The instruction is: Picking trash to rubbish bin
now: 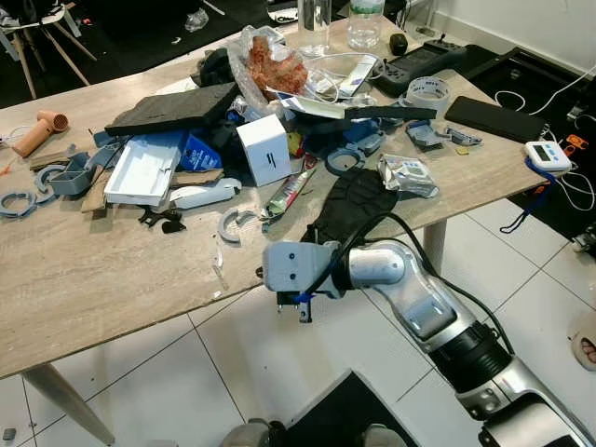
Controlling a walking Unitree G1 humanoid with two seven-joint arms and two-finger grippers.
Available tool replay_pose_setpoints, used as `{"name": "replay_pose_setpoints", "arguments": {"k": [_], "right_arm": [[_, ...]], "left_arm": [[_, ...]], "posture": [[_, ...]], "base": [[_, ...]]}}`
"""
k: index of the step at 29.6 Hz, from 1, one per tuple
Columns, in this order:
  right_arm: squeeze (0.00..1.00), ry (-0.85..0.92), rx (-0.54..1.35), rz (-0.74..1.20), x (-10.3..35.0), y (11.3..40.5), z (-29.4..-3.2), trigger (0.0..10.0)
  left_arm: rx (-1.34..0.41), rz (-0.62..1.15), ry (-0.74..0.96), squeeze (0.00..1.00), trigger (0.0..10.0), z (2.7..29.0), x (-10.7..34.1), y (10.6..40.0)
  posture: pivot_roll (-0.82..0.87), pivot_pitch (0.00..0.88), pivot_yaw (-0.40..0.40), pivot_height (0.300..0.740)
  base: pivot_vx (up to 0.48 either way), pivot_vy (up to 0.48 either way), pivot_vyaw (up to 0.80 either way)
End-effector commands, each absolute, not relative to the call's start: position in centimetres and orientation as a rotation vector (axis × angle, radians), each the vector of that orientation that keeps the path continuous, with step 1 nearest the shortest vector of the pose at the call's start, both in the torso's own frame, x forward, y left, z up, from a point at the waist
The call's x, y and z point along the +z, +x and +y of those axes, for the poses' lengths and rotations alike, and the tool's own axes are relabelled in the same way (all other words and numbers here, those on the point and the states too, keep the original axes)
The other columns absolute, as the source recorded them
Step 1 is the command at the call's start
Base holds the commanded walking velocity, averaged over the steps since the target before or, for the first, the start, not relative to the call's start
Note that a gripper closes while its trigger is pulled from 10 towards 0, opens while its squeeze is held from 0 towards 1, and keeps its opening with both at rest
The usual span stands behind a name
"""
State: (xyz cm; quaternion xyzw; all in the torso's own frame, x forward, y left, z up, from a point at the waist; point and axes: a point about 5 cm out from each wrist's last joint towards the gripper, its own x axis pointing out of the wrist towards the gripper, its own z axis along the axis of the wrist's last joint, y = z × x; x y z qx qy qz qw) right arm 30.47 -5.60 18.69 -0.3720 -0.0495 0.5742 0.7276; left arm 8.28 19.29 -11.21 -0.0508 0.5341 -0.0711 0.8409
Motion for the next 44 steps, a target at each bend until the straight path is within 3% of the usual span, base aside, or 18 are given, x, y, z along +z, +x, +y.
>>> {"name": "replay_pose_setpoints", "arguments": {"k": [1, 2, 3, 5, 7, 10, 14, 15, 16, 20, 23, 27, 28, 29, 30, 31, 39, 44], "right_arm": [[0.87, -0.675, 1.305, -0.161, 20.6, 29.9, -5.0, 10.0], [0.87, -0.675, 1.305, -0.161, 20.6, 29.9, -5.0, 10.0], [1.0, -0.56, 1.32, -0.177, 21.7, 29.8, -5.0, 10.0], [1.0, -0.433, 1.334, -0.202, 23.1, 29.7, -5.2, 10.0], [1.0, -0.137, 1.313, -0.264, 25.9, 30.0, -6.5, 10.0], [1.0, -0.041, 1.303, -0.283, 26.7, 30.1, -7.0, 10.0], [1.0, 0.285, 1.236, -0.31, 27.6, 30.0, -11.1, 10.0], [1.0, 0.285, 1.236, -0.31, 27.6, 30.0, -11.1, 10.0], [1.0, 0.385, 1.144, -0.269, 26.9, 30.1, -13.6, 10.0], [1.0, 0.496, 1.024, -0.199, 25.6, 29.7, -16.9, 10.0], [1.0, 0.636, 1.012, -0.144, 22.9, 26.3, -21.2, 10.0], [1.0, 0.744, 1.01, -0.093, 21.4, 23.6, -22.9, 10.0], [0.85, 0.799, 0.989, -0.06, 20.6, 22.9, -23.2, 10.0], [0.85, 0.799, 0.989, -0.06, 20.6, 22.9, -23.2, 10.0], [0.33, 0.849, 0.979, -0.013, 19.6, 22.2, -23.2, 10.0], [0.0, 0.893, 0.975, 0.039, 18.4, 21.5, -23.0, 10.0], [0.0, 1.045, 0.85, 0.177, 13.7, 20.2, -21.8, 10.0], [0.0, 1.156, 0.659, 0.16, 11.4, 22.4, -21.0, 10.0]], "left_arm": [[-0.229, 1.169, -0.147, 0.0, 10.0, 16.9, -11.6, 7.3], [-0.229, 1.169, -0.147, 0.0, 10.0, 16.9, -11.6, 7.3], [-0.231, 1.169, -0.145, 0.0, 10.0, 16.9, -11.6, 7.3], [-0.231, 1.168, -0.144, 0.0, 10.0, 16.9, -11.6, 7.4], [-0.229, 1.164, -0.145, 0.0, 10.0, 16.9, -11.6, 7.6], [-0.229, 1.163, -0.145, 0.0, 10.0, 16.9, -11.6, 7.6], [-0.227, 1.161, -0.146, 0.0, 10.0, 16.9, -11.6, 7.7], [-0.227, 1.161, -0.146, 0.0, 10.0, 16.9, -11.6, 7.7], [-0.223, 1.159, -0.145, 0.0, 10.0, 17.0, -11.6, 7.7], [-0.217, 1.158, -0.144, 0.0, 10.0, 17.3, -11.5, 7.8], [-0.225, 1.176, -0.131, 0.0, 10.0, 17.7, -11.6, 7.2], [-0.226, 1.185, -0.125, 0.0, 10.0, 17.9, -11.6, 6.9], [-0.227, 1.186, -0.123, 0.0, 10.0, 18.0, -11.6, 6.9], [-0.227, 1.186, -0.123, 0.0, 10.0, 18.0, -11.6, 6.9], [-0.229, 1.187, -0.121, 0.0, 10.0, 18.0, -11.6, 6.9], [-0.228, 1.186, -0.121, 0.0, 10.0, 18.1, -11.6, 6.9], [-0.226, 1.176, -0.124, 0.0, 10.0, 18.2, -11.5, 7.3], [-0.231, 1.172, -0.121, 0.0, 10.0, 18.1, -11.5, 7.6]], "posture": [[-0.08, 0.181, 0.09, 0.74], [-0.08, 0.181, 0.09, 0.74], [-0.09, 0.177, 0.087, 0.74], [-0.09, 0.175, 0.084, 0.74], [-0.09, 0.168, 0.08, 0.74], [-0.09, 0.164, 0.079, 0.74], [-0.08, 0.155, 0.074, 0.74], [-0.08, 0.155, 0.074, 0.74], [-0.09, 0.155, 0.067, 0.74], [-0.11, 0.157, 0.073, 0.74], [-0.12, 0.165, 0.081, 0.74], [-0.14, 0.173, 0.092, 0.74], [-0.14, 0.172, 0.091, 0.74], [-0.14, 0.172, 0.091, 0.74], [-0.14, 0.173, 0.091, 0.74], [-0.14, 0.173, 0.091, 0.74], [-0.14, 0.168, 0.1, 0.74], [-0.12, 0.156, 0.103, 0.74]], "base": [[0.0, 0.0, 0.0], [0.0, 0.0, 0.0], [0.0, 0.0, 0.0], [0.0, 0.0, 0.0], [0.0, 0.0, 0.0], [0.0, 0.0, 0.0], [0.0, 0.0, 0.0], [0.0, 0.0, 0.0], [0.0, 0.0, 0.0], [0.0, 0.0, 0.0], [0.0, 0.0, 0.0], [0.0, 0.0, 0.0], [0.0, 0.0, 0.0], [0.0, 0.0, 0.0], [0.0, 0.0, 0.0], [0.0, 0.0, 0.0], [0.0, 0.0, 0.0], [0.0, 0.0, 0.0]]}}
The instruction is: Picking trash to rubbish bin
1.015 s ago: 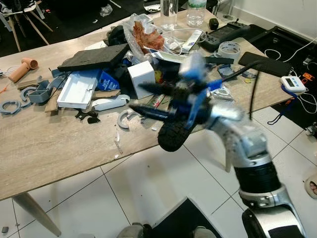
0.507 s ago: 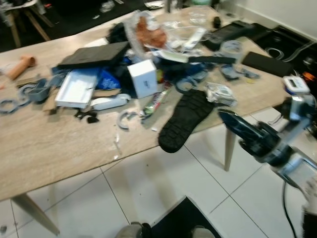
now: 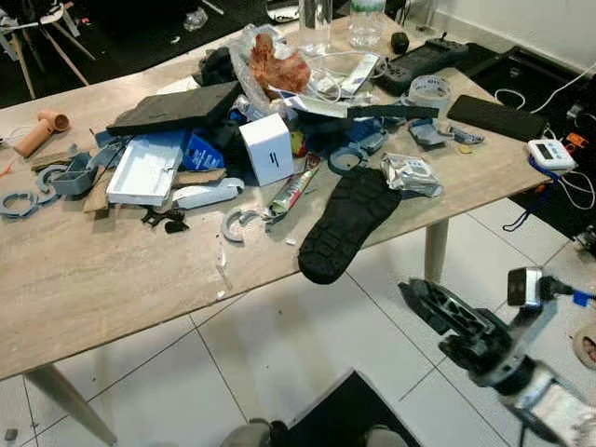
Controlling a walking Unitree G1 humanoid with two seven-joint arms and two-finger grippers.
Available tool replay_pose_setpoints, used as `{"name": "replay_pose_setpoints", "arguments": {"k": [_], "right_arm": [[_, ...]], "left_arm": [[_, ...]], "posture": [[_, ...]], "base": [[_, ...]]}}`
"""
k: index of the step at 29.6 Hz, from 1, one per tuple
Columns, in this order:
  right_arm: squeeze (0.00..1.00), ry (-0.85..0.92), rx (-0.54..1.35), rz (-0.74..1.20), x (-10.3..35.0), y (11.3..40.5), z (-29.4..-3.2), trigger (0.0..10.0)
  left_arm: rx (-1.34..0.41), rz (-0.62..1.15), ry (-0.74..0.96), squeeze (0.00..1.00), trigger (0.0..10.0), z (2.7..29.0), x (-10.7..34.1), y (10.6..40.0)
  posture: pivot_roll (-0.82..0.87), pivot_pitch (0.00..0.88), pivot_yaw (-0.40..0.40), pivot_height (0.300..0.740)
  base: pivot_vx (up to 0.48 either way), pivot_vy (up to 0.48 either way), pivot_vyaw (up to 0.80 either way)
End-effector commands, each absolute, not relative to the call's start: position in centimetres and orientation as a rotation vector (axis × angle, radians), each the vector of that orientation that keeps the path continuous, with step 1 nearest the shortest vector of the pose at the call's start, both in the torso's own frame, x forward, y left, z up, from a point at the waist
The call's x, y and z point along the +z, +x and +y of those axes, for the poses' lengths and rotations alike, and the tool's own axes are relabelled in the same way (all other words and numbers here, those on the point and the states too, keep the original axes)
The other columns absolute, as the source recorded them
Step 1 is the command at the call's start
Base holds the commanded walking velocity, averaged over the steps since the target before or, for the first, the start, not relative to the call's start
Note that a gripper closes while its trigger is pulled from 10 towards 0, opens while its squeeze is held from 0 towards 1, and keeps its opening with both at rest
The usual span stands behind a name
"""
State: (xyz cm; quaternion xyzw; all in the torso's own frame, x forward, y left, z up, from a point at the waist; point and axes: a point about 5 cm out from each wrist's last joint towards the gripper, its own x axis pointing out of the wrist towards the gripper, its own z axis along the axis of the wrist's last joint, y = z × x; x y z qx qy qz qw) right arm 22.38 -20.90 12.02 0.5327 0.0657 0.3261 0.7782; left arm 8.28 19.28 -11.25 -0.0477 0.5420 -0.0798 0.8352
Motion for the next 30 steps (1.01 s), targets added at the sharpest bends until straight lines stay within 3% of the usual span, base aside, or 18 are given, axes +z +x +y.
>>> {"name": "replay_pose_setpoints", "arguments": {"k": [1, 12, 30], "right_arm": [[0.0, 1.177, 0.62, 0.149, 11.1, 23.3, -20.6, 10.0], [0.0, 1.256, 0.543, 0.116, 10.4, 27.1, -18.6, 10.0], [0.0, 1.222, 0.588, 0.249, 8.9, 27.9, -15.3, 10.0]], "left_arm": [[-0.228, 1.169, -0.121, 0.0, 10.0, 18.2, -11.5, 7.6], [-0.221, 1.155, -0.124, 0.0, 10.0, 18.1, -11.4, 8.3], [-0.225, 1.153, -0.12, 0.0, 10.0, 18.1, -11.3, 8.4]], "posture": [[-0.12, 0.151, 0.102, 0.74], [-0.1, 0.13, 0.106, 0.74], [-0.1, 0.122, 0.103, 0.74]], "base": [[0.0, 0.0, 0.0], [0.0, 0.0, 0.0], [0.0, 0.0, 0.0]]}}
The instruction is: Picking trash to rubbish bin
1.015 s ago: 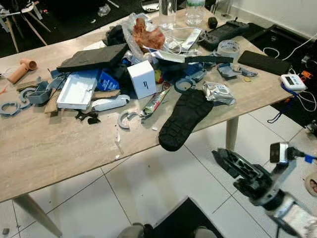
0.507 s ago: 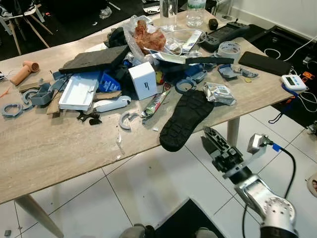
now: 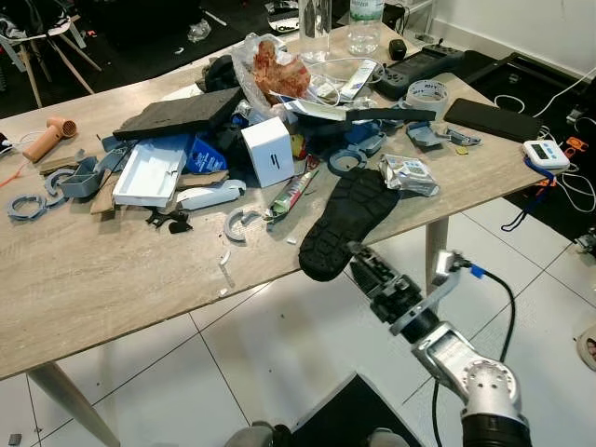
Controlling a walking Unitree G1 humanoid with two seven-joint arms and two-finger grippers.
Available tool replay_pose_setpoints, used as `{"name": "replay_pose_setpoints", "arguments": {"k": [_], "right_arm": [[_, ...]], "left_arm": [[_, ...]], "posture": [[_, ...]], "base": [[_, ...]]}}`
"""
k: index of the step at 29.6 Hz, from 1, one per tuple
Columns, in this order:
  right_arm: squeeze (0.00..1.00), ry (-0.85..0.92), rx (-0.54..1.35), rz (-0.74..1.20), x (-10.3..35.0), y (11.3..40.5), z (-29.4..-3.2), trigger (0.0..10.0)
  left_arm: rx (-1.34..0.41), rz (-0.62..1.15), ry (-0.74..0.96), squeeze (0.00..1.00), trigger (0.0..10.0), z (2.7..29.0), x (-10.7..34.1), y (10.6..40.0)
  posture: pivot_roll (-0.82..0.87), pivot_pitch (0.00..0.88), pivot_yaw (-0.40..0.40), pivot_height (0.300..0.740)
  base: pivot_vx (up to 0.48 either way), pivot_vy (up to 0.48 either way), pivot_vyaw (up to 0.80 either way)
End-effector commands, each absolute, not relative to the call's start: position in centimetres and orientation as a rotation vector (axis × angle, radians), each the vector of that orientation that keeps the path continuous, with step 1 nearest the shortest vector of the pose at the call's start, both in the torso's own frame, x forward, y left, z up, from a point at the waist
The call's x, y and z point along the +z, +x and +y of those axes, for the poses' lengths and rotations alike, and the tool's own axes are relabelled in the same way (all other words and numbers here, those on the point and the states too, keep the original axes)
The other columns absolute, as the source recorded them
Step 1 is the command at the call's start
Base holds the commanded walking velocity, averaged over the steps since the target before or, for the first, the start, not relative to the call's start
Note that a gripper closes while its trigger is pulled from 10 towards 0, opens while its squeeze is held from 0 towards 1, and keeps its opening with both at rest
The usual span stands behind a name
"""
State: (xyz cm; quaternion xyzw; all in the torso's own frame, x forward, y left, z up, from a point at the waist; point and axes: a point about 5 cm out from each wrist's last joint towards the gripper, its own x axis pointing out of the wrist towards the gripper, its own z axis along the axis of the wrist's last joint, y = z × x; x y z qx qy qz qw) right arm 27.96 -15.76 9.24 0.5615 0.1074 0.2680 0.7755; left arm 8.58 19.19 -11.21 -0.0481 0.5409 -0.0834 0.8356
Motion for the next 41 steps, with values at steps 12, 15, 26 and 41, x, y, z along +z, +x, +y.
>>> {"name": "replay_pose_setpoints", "arguments": {"k": [12, 15, 26, 41], "right_arm": [[0.0, 1.18, 0.671, 0.296, 9.1, 28.4, -13.4, 10.0], [0.0, 1.169, 0.708, 0.305, 9.2, 28.2, -13.0, 0.0], [0.0, 1.161, 0.715, 0.296, 9.4, 28.2, -13.0, 0.0], [0.0, 1.045, 1.075, 0.098, 14.9, 27.6, -12.2, 0.0]], "left_arm": [[-0.226, 1.147, -0.12, 0.0, 10.0, 18.0, -11.3, 8.6], [-0.224, 1.148, -0.121, 0.0, 10.0, 18.0, -11.3, 8.6], [-0.223, 1.145, -0.125, 0.0, 10.0, 17.9, -11.3, 8.7], [-0.222, 1.138, -0.118, 0.0, 10.0, 18.1, -11.2, 9.2]], "posture": [[-0.09, 0.109, 0.095, 0.74], [-0.09, 0.106, 0.092, 0.74], [-0.1, 0.106, 0.096, 0.74], [-0.1, 0.09, 0.108, 0.74]], "base": [[0.0, 0.0, 0.0], [0.0, 0.0, 0.0], [0.0, 0.0, 0.0], [0.0, 0.0, 0.0]]}}
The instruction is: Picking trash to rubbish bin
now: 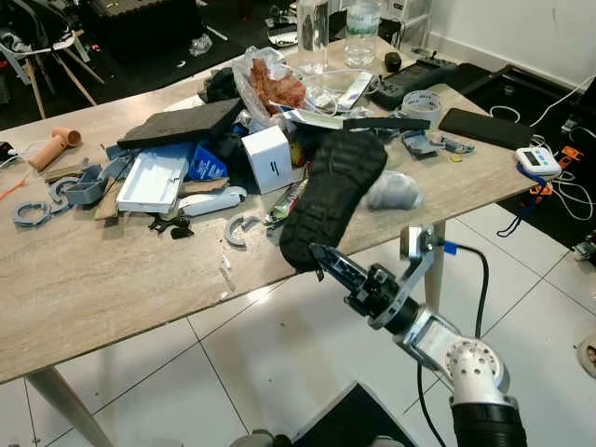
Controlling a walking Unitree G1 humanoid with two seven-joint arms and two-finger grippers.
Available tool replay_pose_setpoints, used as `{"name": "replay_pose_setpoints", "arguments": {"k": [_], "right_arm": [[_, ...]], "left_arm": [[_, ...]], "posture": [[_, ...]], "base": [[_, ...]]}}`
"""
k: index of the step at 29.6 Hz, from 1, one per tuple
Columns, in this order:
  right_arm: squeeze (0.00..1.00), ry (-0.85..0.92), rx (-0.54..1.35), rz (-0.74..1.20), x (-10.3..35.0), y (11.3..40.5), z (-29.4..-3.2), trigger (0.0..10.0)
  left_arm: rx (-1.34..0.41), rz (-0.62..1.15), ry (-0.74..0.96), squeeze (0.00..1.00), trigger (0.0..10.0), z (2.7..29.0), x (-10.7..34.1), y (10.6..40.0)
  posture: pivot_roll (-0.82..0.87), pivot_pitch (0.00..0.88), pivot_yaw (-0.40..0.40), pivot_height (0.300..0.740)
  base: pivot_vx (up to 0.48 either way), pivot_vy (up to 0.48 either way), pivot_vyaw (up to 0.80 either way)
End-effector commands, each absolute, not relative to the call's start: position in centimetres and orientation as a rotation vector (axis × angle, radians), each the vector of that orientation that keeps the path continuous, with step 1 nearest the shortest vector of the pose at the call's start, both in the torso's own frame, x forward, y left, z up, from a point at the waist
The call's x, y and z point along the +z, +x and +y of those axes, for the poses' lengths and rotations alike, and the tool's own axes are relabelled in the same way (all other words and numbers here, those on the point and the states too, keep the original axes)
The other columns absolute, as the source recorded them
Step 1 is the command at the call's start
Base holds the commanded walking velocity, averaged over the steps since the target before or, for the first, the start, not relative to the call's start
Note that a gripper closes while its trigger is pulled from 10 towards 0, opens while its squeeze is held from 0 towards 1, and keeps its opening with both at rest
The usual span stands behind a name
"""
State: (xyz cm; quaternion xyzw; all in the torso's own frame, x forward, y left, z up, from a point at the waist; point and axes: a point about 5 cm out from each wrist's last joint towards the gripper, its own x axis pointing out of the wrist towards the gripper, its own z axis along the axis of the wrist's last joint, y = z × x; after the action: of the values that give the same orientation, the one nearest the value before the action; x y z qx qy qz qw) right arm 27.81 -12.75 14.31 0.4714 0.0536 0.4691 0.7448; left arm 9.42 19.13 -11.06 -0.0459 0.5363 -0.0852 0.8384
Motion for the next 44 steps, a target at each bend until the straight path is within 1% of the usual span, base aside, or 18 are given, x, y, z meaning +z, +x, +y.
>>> {"name": "replay_pose_setpoints", "arguments": {"k": [1, 9, 10, 14, 15, 17, 18, 20, 21, 23, 26, 29, 36, 37, 38, 39, 42, 44], "right_arm": [[0.0, 1.032, 1.099, 0.086, 15.3, 27.7, -12.3, 0.0], [0.0, 0.954, 1.276, 0.069, 17.1, 27.6, -11.2, 0.0], [0.0, 0.863, 1.402, 0.124, 17.0, 26.0, -10.3, 0.0], [0.0, 0.75, 1.503, 0.215, 16.2, 24.3, -9.8, 0.0], [0.0, 0.675, 1.545, 0.275, 15.5, 23.5, -9.7, 0.0], [0.0, 0.384, 1.588, 0.456, 12.8, 22.0, -9.6, 0.0], [0.0, 0.384, 1.588, 0.456, 12.8, 22.0, -9.6, 0.0], [0.0, 0.081, 1.564, 0.624, 10.1, 21.4, -10.4, 0.0], [0.0, 0.081, 1.564, 0.624, 10.1, 21.4, -10.4, 0.0], [0.0, -0.198, 1.483, 0.775, 7.6, 21.7, -12.1, 0.0], [0.0, -0.312, 1.444, 0.833, 6.7, 21.8, -13.0, 0.0], [0.0, -0.557, 1.336, 1.0, 4.5, 21.9, -15.7, 0.0], [0.0, -0.727, 1.234, 1.152, 2.1, 21.5, -18.6, 0.0], [0.0, -0.789, 1.163, 1.185, 0.8, 21.7, -19.6, 1.2], [0.0, -0.848, 1.052, 1.214, -0.9, 21.8, -20.7, 10.0], [0.0, -0.848, 1.052, 1.214, -0.9, 21.8, -20.7, 10.0], [0.0, -0.896, 0.856, 1.233, -3.6, 21.3, -22.3, 10.0], [0.0, -0.803, 0.731, 1.275, -5.5, 19.5, -22.9, 10.0]], "left_arm": [[-0.223, 1.137, -0.116, 0.0, 10.0, 18.1, -11.2, 9.3], [-0.221, 1.134, -0.115, 0.0, 10.0, 18.0, -11.1, 9.5], [-0.213, 1.135, -0.116, 0.0, 10.0, 18.1, -11.2, 9.5], [-0.209, 1.136, -0.117, 0.0, 10.0, 18.1, -11.2, 9.5], [-0.208, 1.137, -0.118, 0.0, 10.0, 18.1, -11.2, 9.4], [-0.207, 1.142, -0.117, 0.0, 10.0, 18.2, -11.2, 9.3], [-0.207, 1.142, -0.117, 0.0, 10.0, 18.2, -11.2, 9.3], [-0.209, 1.145, -0.114, 0.0, 10.0, 18.2, -11.2, 9.3], [-0.209, 1.145, -0.114, 0.0, 10.0, 18.2, -11.2, 9.3], [-0.208, 1.145, -0.109, 0.0, 10.0, 18.2, -11.2, 9.3], [-0.207, 1.144, -0.105, 0.0, 10.0, 18.3, -11.2, 9.4], [-0.203, 1.139, -0.098, 0.0, 10.0, 18.3, -11.1, 9.6], [-0.2, 1.138, -0.096, 0.0, 10.0, 18.3, -11.1, 9.7], [-0.186, 1.136, -0.098, 0.0, 10.0, 18.3, -11.1, 9.7], [-0.126, 1.122, -0.124, 0.0, 10.0, 18.7, -11.1, 9.9], [-0.126, 1.122, -0.124, 0.0, 10.0, 18.7, -11.1, 9.9], [0.016, 1.088, -0.18, 0.0, 10.0, 19.8, -10.9, 10.4], [0.159, 1.05, -0.225, 0.0, 10.0, 21.3, -10.6, 10.8]], "posture": [[-0.1, 0.09, 0.109, 0.74], [-0.09, 0.085, 0.105, 0.74], [-0.09, 0.084, 0.104, 0.74], [-0.09, 0.084, 0.104, 0.74], [-0.09, 0.084, 0.107, 0.74], [-0.09, 0.085, 0.112, 0.74], [-0.09, 0.085, 0.112, 0.74], [-0.09, 0.084, 0.115, 0.74], [-0.09, 0.084, 0.115, 0.74], [-0.1, 0.08, 0.114, 0.74], [-0.1, 0.08, 0.114, 0.74], [-0.1, 0.073, 0.109, 0.74], [-0.09, 0.066, 0.102, 0.74], [-0.09, 0.064, 0.099, 0.74], [-0.09, 0.06, 0.095, 0.74], [-0.09, 0.06, 0.095, 0.74], [-0.09, 0.054, 0.09, 0.74], [-0.08, 0.05, 0.087, 0.74]], "base": [[0.0, 0.0, 0.0], [0.0, 0.0, 0.0], [0.0, 0.0, 0.0], [0.0, 0.0, 0.0], [0.0, 0.0, 0.0], [0.0, 0.0, 0.0], [0.0, 0.0, 0.0], [0.0, 0.0, 0.0], [0.0, 0.0, 0.0], [0.0, 0.0, 0.0], [0.0, 0.0, 0.0], [0.0, 0.0, 0.0], [0.0, 0.0, 0.0], [0.0, 0.0, 0.0], [0.0, 0.0, 0.0], [0.0, 0.0, 0.0], [0.0, 0.0, 0.0], [0.0, 0.0, 0.0]]}}
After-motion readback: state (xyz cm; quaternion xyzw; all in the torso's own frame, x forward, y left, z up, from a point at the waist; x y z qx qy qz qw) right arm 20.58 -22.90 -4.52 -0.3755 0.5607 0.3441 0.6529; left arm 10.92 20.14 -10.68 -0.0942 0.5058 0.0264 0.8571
